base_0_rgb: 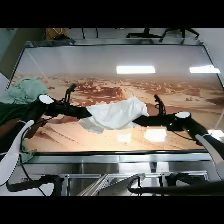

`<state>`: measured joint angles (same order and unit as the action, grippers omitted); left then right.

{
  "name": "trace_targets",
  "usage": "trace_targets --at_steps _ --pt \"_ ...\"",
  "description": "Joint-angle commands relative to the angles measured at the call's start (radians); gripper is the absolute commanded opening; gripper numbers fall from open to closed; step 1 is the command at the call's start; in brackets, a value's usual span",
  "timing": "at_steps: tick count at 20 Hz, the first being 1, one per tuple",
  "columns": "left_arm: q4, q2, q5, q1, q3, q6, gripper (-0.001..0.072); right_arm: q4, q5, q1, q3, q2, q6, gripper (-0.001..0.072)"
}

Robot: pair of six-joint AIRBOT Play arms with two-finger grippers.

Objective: Fold the shirts.

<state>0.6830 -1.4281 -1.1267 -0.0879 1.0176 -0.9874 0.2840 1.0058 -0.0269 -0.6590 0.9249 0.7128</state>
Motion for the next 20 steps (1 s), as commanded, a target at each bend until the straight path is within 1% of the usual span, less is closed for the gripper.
trace_targets --at_steps 1,3,6,9,11,13,15,18,20 --pt "-0.005 0.186 -0.085 0.064 0.099 -0.082 0.0018 -0.044 0.171 0.113 -0.211 -0.175 0.031 0.0017" --pt "-0.006 0.337 -0.079 0.11 0.237 -0.144 0.0018 -0.024 0.171 0.203 -0.429 -0.26 0.032 0.0017" --pt "-0.005 0.507 -0.028 0.126 0.526 -0.181 0.0018 -0.007 0.173 0.294 -0.81 -0.287 0.035 0.0017" --pt "0.006 0.595 -0.004 0.109 0.809 -0.2 0.0018 0.023 0.174 0.315 -1.112 -0.284 0.035 0.0017" --pt "0.006 0.622 0.003 0.109 0.945 -0.2 0.0018 0.038 0.194 0.314 -1.232 -0.284 0.035 0.0017" --pt "0.005 0.629 -0.002 0.109 1.015 -0.2 0.0018 0.054 0.23 0.315 -1.265 -0.283 0.035 0.0017" --pt "0.002 0.602 -0.046 0.109 1.03 -0.209 0.0019 0.05 0.311 0.316 -1.262 -0.252 0.073 0.0017" --pt "-0.006 0.523 -0.141 0.109 0.909 -0.26 0.002 0.009 0.416 0.315 -1.188 -0.164 0.089 0.0018" --pt "-0.007 0.447 -0.185 0.109 0.766 -0.279 0.002 0.005 0.418 0.3 -1.07 -0.108 0.088 0.0018"
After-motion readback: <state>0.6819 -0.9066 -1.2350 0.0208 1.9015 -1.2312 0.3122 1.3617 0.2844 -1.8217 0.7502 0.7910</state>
